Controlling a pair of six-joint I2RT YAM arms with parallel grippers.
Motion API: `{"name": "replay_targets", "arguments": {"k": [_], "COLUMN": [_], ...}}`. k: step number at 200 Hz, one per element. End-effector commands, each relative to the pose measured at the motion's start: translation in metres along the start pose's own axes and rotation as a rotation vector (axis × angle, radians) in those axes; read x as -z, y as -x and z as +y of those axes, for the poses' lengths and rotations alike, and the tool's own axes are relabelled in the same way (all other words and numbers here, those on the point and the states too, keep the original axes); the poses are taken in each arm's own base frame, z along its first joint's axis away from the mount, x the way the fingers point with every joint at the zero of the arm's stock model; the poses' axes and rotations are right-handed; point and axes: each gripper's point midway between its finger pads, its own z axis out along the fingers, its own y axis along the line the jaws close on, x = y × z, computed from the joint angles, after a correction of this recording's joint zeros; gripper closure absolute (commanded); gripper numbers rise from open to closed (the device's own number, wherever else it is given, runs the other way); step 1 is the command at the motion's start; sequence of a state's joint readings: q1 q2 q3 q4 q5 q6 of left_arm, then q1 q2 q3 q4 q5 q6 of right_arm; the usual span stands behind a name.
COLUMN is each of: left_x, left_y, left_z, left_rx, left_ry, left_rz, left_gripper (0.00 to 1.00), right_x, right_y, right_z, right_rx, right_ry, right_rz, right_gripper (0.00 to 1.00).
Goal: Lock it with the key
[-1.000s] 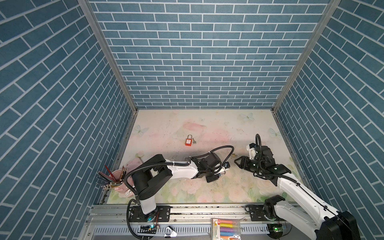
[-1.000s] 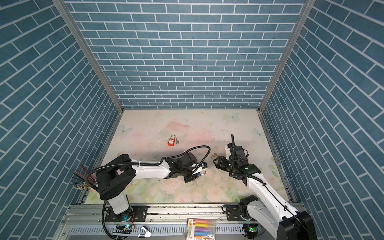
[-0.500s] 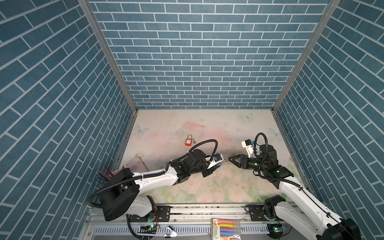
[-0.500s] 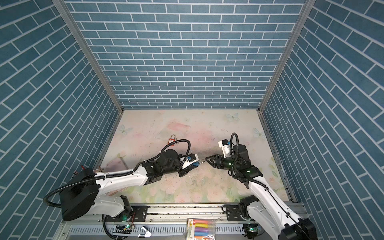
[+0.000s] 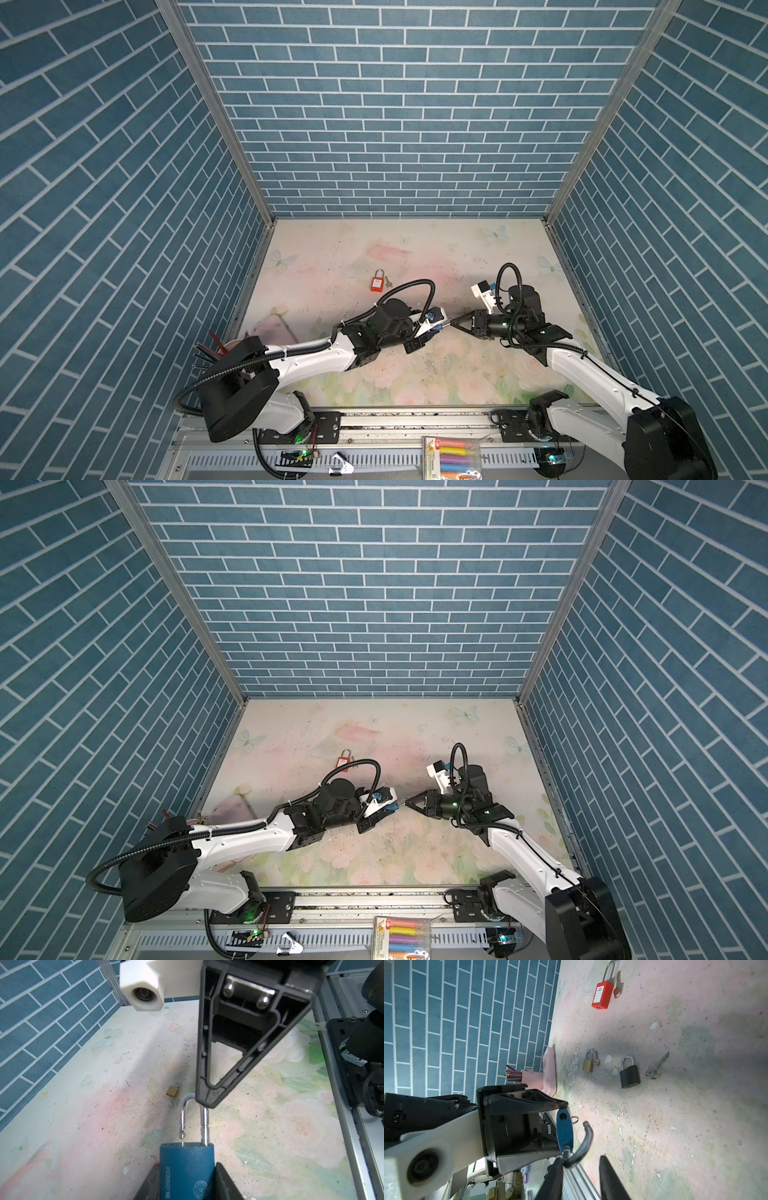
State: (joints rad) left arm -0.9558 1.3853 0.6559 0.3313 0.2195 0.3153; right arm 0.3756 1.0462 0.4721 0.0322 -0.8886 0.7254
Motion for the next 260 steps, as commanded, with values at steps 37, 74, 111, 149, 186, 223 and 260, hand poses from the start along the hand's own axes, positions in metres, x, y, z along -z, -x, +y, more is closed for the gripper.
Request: {"name": "replay_targets", "arguments": {"k": [37, 74, 111, 149, 186, 223, 260], "left_x": [0.003, 0.002, 0.001, 0.000, 0.004, 0.007, 0.004], "left_y": [0.017, 0.018, 0.018, 0.021, 0.037, 0.055, 0.067], "left_z": [-0.005, -0.007, -0.008, -0.004, 0.015, 0.024, 0.026], "left_rx": [-0.051, -0.063, -0.055, -0.048, -0.070, -0.187, -0.233], "left_ry": [-0.027, -0.038, -0.038, -0.018, 0.083, 0.159, 0.170], "left_rz": [-0.065, -0.060, -0.063, -0.078, -0.134, -0.202, -0.248], "left_gripper": [0.97, 0.97, 0.98, 0.98, 0.99, 1.00, 1.00], "right_x": [-0.004, -0.009, -0.012, -0.015, -0.020, -0.029, -0.039], "right_y": [0.013, 0.013, 0.009, -0.001, -0.015, -0.031, -0.044], "right_z": [0.010, 0.009, 0.008, 0.014, 0.015, 0.015, 0.014], "right_rx": [0.105, 0.127, 0.188, 0.249, 0.212, 0.185, 0.176], "right_ry": [0.038, 0.032, 0.011, 0.027, 0.061, 0.080, 0.080], "right_rz": [-0.017, -0.009, 0.006, 0.024, 0.069, 0.131, 0.182], "right_gripper": [0.79, 0.89, 1.00, 1.00, 1.00, 1.00, 1.00]}}
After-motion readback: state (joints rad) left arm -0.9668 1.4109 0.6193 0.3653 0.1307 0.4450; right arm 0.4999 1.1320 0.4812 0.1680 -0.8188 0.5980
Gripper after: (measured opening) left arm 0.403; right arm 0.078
